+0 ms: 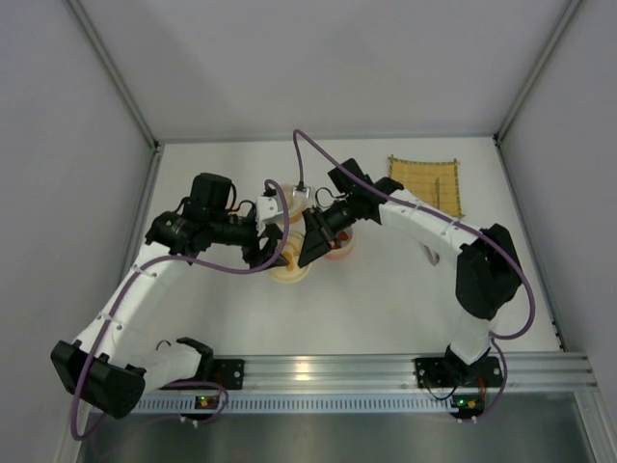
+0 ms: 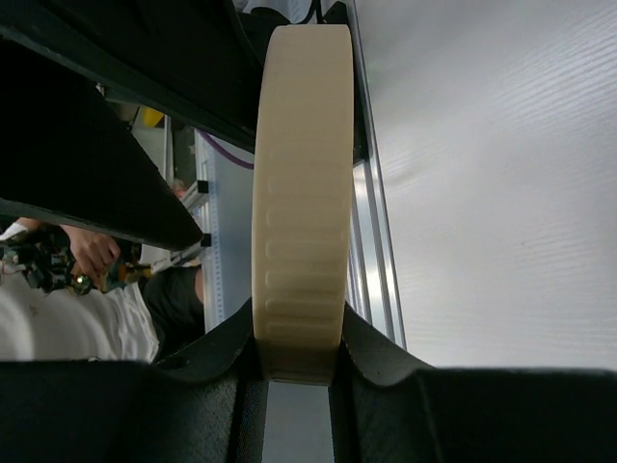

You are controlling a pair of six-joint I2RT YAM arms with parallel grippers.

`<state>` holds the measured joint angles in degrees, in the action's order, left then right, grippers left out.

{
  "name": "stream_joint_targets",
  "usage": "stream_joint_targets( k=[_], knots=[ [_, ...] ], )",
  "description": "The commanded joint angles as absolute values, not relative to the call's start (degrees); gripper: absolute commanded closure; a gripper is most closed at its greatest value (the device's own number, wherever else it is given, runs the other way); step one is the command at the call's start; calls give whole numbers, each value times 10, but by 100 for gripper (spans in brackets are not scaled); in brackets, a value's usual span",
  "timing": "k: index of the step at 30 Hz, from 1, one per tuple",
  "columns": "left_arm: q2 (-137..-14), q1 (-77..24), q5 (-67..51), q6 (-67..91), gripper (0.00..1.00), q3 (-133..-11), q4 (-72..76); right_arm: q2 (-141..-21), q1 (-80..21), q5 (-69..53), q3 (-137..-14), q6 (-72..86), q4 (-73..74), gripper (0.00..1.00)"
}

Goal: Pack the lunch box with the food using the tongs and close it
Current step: Pick up the box lid from the center of the board.

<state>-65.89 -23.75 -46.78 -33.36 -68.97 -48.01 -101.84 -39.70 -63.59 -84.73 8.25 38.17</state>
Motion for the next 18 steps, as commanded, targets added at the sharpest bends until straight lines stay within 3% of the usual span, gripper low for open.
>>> stream_joint_targets(
  k=[1, 12, 18],
  knots=[
    [-661, -244, -454, -370, 29, -684, -490, -991, -409, -691, -849, 126, 311, 100],
    [-680, -246, -561, -343, 53, -709, -540, -1001, -404, -653, -860, 118, 317, 100],
    [-677, -246, -591, -357, 59, -725, -597, -1002, -382, -632, -859, 115, 316, 100]
  ],
)
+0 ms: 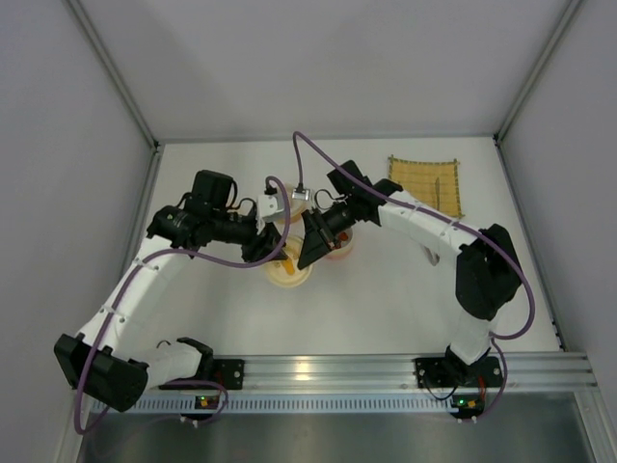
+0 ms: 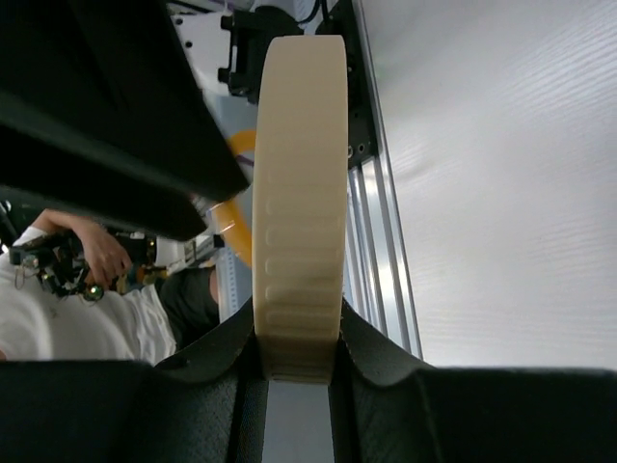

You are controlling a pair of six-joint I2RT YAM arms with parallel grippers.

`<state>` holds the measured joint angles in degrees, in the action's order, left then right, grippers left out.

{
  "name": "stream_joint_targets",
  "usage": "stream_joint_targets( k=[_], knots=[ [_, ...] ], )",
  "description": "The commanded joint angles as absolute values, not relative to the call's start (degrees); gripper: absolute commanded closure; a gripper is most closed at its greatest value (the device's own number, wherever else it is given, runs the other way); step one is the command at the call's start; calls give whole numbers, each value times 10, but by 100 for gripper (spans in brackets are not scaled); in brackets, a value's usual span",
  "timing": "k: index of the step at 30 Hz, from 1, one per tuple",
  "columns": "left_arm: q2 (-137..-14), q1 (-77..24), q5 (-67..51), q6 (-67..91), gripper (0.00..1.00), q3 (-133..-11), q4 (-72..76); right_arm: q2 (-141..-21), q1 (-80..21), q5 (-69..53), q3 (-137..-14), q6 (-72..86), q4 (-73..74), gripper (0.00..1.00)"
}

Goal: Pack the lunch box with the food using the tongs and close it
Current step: Pick up the box lid from the center of the board.

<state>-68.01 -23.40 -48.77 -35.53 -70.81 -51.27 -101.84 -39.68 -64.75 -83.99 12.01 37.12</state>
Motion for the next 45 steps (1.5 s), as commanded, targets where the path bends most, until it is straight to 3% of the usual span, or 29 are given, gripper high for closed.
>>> stream_joint_targets(
  k=[1, 10, 13, 14, 17, 31, 45],
  knots=[
    [-675, -247, -594, -361, 61, -726, -614, -1002, -380, -629, -858, 120, 312, 100],
    [-654, -248, -572, -344, 61, -737, -639, -1002, -370, -612, -851, 127, 302, 100],
    [-609, -248, -477, -272, 40, -722, -529, -1004, -369, -613, -850, 127, 302, 100],
    [-593, -247, -444, -222, 28, -703, -487, -1004, -369, -613, -846, 130, 301, 100],
    [-563, -248, -365, -212, 19, -695, -418, -1006, -369, -619, -836, 146, 286, 100],
    [-588, -300, -277, -308, 16, -688, -453, -1041, -368, -677, -827, 260, 207, 100],
    [-641, -339, -225, -358, 26, -690, -471, -1049, -368, -710, -815, 302, 162, 100]
  ],
)
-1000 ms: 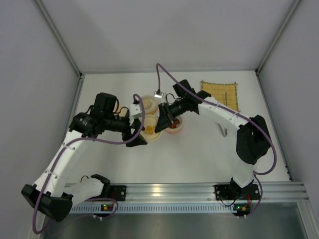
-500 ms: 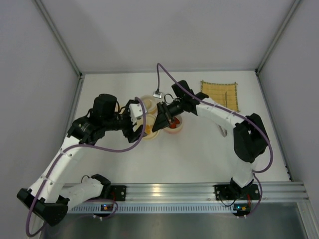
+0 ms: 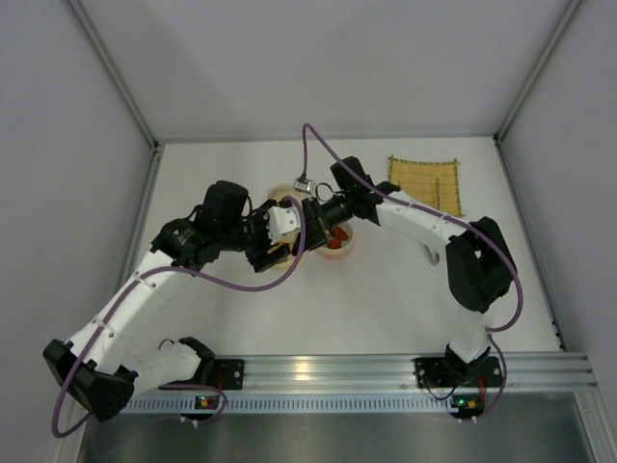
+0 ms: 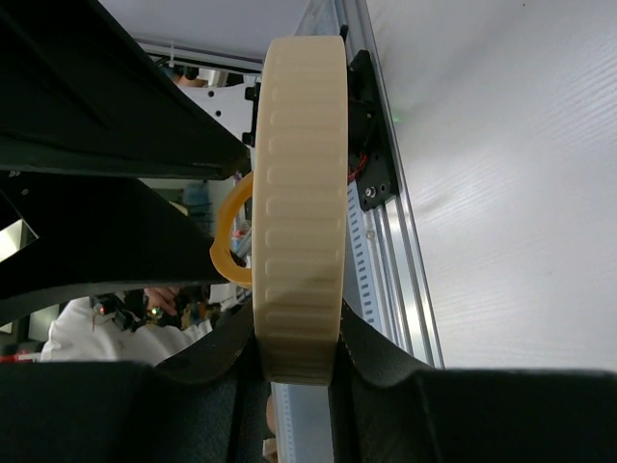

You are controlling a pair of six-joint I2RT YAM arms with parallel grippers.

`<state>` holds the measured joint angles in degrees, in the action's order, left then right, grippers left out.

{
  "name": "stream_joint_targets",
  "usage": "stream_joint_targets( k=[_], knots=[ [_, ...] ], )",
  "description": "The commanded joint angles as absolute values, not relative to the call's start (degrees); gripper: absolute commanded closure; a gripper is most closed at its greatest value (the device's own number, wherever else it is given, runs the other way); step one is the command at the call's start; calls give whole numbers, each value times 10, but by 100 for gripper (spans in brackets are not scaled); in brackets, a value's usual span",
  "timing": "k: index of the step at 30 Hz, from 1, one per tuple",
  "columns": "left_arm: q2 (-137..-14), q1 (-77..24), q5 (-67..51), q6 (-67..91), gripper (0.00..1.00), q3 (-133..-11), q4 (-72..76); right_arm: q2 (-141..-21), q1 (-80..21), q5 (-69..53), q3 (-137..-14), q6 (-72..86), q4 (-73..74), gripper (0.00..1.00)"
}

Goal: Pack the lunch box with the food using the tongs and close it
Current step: Pick up the box lid from the center of the board.

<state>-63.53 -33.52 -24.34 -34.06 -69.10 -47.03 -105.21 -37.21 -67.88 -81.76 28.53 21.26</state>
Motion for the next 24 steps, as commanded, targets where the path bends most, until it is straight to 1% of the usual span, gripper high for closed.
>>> stream_joint_targets(
  k=[1, 3, 4, 6, 9, 15, 24],
  knots=[
    [-643, -340, -220, -358, 30, -689, -470, -1049, -368, -711, -811, 302, 161, 100],
    [-650, -340, -206, -358, 35, -687, -470, -1045, -368, -715, -809, 301, 160, 100],
    [-651, -340, -202, -358, 40, -686, -468, -1043, -369, -716, -807, 300, 160, 100],
    [-653, -340, -189, -355, 47, -683, -462, -1040, -368, -716, -803, 294, 160, 100],
    [-654, -340, -189, -354, 53, -681, -454, -1036, -368, -715, -799, 292, 161, 100],
    [-657, -339, -195, -351, 56, -684, -453, -1037, -368, -718, -798, 295, 158, 100],
    [-666, -340, -207, -348, 55, -684, -452, -1042, -368, -726, -799, 323, 134, 100]
  ],
)
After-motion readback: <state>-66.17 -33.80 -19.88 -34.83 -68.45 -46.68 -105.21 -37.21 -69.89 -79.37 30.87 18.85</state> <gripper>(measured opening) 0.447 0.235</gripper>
